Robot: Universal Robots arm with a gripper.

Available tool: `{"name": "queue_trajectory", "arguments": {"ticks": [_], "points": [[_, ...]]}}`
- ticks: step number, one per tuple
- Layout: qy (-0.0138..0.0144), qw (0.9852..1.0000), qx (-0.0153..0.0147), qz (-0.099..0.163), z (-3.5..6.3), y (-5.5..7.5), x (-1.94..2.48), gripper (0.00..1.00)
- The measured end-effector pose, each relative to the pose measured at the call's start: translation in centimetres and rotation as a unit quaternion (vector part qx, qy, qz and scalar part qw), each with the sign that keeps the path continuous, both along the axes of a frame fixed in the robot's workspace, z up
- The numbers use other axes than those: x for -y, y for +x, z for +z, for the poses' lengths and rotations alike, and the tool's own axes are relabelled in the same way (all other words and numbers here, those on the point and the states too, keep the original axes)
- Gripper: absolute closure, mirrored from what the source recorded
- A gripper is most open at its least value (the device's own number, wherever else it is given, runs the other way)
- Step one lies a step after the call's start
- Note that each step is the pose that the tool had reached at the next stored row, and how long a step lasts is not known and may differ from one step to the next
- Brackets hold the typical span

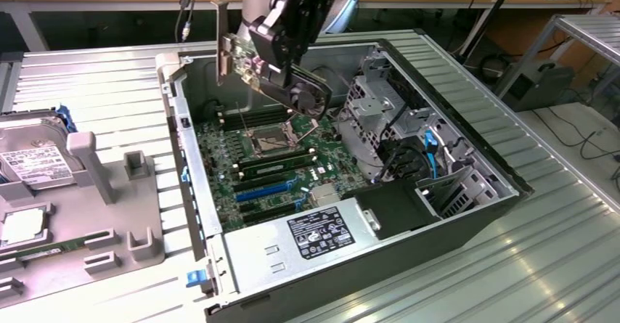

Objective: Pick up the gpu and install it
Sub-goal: 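Insert the gpu into the slot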

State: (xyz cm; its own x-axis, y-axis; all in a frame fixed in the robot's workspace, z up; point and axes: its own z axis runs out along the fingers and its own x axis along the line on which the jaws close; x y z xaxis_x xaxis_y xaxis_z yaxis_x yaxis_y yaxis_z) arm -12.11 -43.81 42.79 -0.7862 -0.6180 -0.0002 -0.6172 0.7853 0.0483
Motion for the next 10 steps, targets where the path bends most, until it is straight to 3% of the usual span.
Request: {"name": "queue_trajectory", "arguments": {"ticks": [10], "points": [[0.0,0.9992,0.0,0.039,0.0,0.0,0.0,0.73]]}}
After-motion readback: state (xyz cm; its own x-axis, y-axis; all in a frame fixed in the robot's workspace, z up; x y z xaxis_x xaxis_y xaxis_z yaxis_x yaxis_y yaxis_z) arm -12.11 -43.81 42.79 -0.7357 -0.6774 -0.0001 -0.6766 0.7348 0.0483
